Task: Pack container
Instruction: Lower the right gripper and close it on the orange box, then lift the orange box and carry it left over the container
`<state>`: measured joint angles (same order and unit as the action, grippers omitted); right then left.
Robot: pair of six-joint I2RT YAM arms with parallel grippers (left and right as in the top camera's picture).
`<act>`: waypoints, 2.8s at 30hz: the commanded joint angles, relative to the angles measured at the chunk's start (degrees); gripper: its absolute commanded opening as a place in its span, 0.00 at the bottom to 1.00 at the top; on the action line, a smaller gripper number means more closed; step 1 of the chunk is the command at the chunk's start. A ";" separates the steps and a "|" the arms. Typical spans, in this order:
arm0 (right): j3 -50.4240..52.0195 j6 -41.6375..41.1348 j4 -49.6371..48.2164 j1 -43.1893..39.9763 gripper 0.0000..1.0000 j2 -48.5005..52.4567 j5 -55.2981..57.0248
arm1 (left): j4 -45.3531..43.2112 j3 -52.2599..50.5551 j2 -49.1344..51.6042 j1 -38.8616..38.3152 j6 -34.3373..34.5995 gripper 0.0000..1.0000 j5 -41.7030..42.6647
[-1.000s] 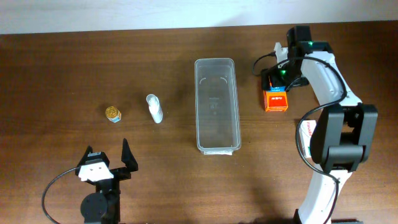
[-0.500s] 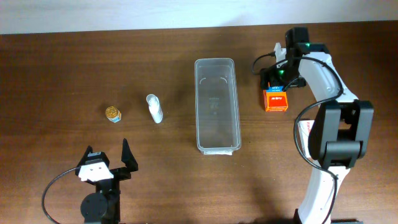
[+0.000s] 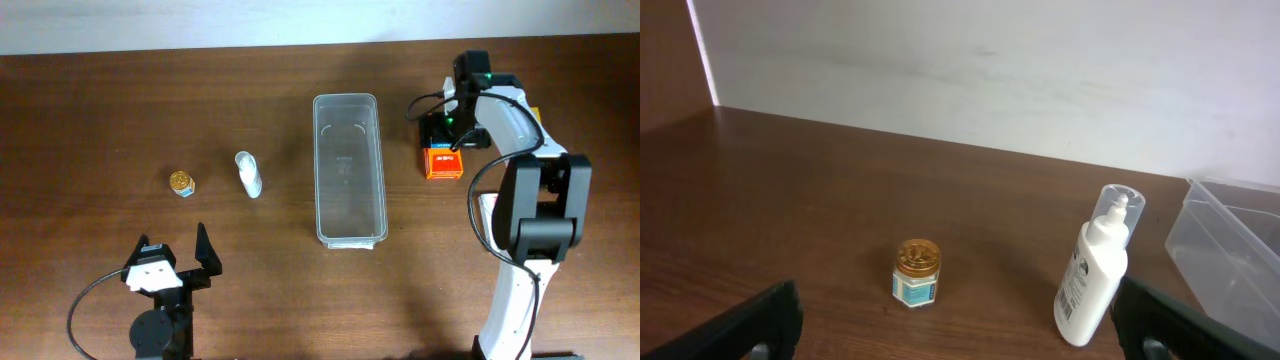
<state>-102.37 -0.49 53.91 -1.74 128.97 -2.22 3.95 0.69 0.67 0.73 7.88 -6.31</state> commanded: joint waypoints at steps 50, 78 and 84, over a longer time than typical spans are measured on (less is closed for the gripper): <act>0.50 -1.53 -3.32 3.06 0.55 1.68 4.44 | 0.02 -0.20 -0.37 0.17 -0.92 1.00 -0.59; -43.76 -8.31 35.43 9.46 0.55 0.61 -6.80 | 0.02 -0.20 -0.37 0.17 -0.92 0.99 -0.61; -43.67 -13.62 35.41 15.54 0.56 0.74 -7.28 | 0.02 -0.20 -0.37 0.17 -0.92 0.99 -0.61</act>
<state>-145.08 -9.56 89.52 10.33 129.60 -7.81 3.92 0.69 0.62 0.73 7.88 -6.31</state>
